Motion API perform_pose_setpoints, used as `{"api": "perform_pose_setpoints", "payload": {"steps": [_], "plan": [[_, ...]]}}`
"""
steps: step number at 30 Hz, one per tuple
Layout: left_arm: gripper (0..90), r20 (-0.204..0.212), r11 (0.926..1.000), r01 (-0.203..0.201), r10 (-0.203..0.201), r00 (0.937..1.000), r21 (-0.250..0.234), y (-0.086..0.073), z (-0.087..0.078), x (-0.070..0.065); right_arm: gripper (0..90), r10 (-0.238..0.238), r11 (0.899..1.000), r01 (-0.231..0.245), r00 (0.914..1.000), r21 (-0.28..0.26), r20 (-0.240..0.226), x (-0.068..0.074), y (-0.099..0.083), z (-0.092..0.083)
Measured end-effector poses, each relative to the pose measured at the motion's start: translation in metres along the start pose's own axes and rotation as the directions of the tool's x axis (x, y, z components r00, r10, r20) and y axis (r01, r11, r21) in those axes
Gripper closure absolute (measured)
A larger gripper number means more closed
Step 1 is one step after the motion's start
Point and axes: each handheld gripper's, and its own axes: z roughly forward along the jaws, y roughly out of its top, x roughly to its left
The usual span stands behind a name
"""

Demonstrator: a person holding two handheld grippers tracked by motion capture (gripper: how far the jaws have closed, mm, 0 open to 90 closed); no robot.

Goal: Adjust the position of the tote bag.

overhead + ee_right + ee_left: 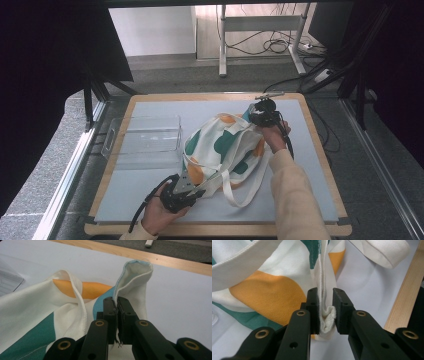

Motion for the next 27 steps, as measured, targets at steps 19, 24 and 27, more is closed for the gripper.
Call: {"api": "perform_pose_setpoints", "payload": {"steps": [19,24,27], "plan": [[76.8,-0.026,0.9999,-0.009,0.01,0.9996,0.01,0.0,-0.002,0.005,85.9,-0.018,0.994,0.015,0.9996,-0.106,-0.024,-0.01,-0.018,-0.058],[77.0,-0.033,1.0,-0.006,0.007,0.9994,0.007,-0.001,-0.003,0.007,85.9,-0.021,0.992,0.016,0.999,-0.121,-0.039,-0.015,-0.026,-0.071],[77.1,-0.038,0.9999,-0.006,0.006,0.9992,0.008,-0.001,-0.004,0.009,85.9,-0.023,0.992,0.017,0.9987,-0.128,-0.046,-0.016,-0.03,-0.079]]}}
